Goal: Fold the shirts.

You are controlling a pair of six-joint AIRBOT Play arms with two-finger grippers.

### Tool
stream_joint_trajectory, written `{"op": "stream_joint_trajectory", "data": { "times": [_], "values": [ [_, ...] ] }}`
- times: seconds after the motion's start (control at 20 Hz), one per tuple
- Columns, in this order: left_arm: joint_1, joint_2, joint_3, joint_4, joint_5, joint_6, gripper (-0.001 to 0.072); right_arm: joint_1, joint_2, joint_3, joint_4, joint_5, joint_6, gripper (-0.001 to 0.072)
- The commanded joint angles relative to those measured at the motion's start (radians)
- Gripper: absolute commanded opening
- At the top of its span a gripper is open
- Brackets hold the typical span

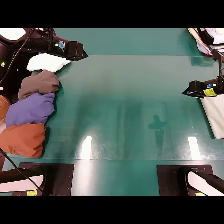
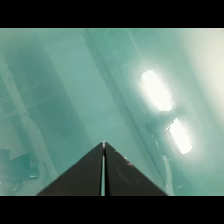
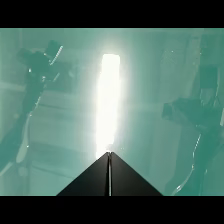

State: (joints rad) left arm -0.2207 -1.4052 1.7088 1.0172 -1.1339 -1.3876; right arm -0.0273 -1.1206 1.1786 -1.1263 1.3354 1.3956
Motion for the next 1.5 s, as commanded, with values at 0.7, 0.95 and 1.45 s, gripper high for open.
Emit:
{"op": "stream_joint_trajectory", "data": {
  "times": [0.7,0.95,1.45],
  "values": [
    [0.000,0.000,0.000,-0.012,0.090,0.000,0.0024,0.003,-0.001,0.001,0.001,-0.001,0.000,0.0018],
    [0.000,-0.002,0.000,0.012,0.177,0.008,0.0025,0.003,-0.001,0.001,0.003,-0.004,0.001,0.0019],
    [0.219,-0.248,0.000,0.629,0.355,-0.187,0.0628,0.003,-0.001,-0.009,0.010,-0.008,0.002,0.0018]
  ]
}}
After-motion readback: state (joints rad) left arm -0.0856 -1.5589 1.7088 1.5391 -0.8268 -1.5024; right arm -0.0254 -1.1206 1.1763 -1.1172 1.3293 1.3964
